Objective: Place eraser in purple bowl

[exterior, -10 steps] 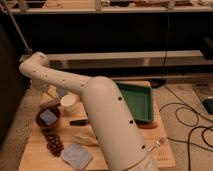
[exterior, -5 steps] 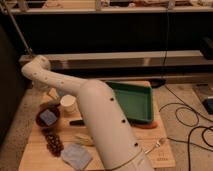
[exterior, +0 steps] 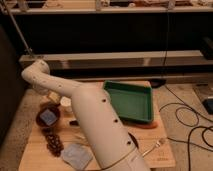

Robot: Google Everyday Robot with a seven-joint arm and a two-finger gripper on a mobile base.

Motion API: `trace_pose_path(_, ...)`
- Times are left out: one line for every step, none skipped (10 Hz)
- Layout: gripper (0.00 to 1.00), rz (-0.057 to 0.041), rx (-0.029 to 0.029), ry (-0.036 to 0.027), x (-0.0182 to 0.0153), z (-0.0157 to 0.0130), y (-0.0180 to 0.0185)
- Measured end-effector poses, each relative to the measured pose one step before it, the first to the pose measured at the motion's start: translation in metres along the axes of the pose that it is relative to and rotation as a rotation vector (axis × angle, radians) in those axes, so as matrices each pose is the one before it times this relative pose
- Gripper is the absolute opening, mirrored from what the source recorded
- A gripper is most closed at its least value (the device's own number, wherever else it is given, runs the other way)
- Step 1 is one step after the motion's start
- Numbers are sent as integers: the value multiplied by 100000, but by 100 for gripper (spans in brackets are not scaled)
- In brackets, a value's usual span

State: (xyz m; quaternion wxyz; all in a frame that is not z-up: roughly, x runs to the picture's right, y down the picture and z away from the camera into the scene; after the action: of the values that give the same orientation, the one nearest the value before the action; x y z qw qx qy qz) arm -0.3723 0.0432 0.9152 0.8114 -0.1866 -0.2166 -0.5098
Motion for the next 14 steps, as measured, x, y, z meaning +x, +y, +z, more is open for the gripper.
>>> trace_pose_path(80,115,-1070,-80,-156,504,-21)
trace_pose_path(80,71,-467,-528,-220,374,36)
trace_pose_path(80,476,-372,245,236,219,185)
trace_pose_path(80,193,-95,59,27,236,170)
trace_pose_path(80,385,1082,87,-62,246,61)
trace_pose_path(80,375,3289,483,-20,65,119)
trace_pose_path(80,415,2552,70,169,121,271)
trace_pose_path(80,-1,1046,490,158,279,144)
trace_pose_path(80,-99,-2335,-8,-51,194,41)
trace_pose_path(80,-430,-3473,-617,-248,286,-142)
trace_pose_path(80,-364,-3462,-995,-261,442,-32)
trace_pose_path(80,26,-2754,-64,284,391,195)
trace_pose_path(80,-408,-2211,-453,-104,323,-7)
trace_pose_path(80,-448,-530,-252,-151,69,-221)
